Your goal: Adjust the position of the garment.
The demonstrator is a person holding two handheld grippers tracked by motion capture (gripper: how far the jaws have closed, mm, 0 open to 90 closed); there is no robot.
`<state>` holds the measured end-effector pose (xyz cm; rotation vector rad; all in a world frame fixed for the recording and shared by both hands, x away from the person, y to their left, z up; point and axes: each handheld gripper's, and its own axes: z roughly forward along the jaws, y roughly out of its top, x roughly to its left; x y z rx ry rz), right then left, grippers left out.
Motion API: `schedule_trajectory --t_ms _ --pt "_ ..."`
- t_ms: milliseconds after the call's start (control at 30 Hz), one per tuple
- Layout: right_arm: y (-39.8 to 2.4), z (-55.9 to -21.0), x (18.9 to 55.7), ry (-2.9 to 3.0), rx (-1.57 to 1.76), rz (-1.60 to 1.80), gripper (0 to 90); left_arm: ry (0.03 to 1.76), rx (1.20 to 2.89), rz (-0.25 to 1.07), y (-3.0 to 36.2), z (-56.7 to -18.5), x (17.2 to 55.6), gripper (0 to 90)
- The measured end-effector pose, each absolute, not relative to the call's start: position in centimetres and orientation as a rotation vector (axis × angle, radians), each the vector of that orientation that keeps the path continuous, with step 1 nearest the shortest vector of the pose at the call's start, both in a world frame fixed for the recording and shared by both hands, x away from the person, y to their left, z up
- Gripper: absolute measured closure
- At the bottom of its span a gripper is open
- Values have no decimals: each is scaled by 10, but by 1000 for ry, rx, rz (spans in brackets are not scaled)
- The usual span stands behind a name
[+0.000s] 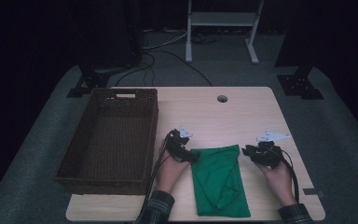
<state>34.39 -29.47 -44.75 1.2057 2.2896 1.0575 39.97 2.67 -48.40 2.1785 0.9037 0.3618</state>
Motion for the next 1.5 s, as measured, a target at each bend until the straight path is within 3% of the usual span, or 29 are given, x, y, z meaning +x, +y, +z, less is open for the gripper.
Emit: schedule_trajectory --t_ms 633,1500 --pt "-245 -433 323 2423 1047 1180 667 903 2179 361 27 -484 400 2" --pt "-160 -443 307 2618 795 1175 659 903 2176 361 27 -484 400 2"
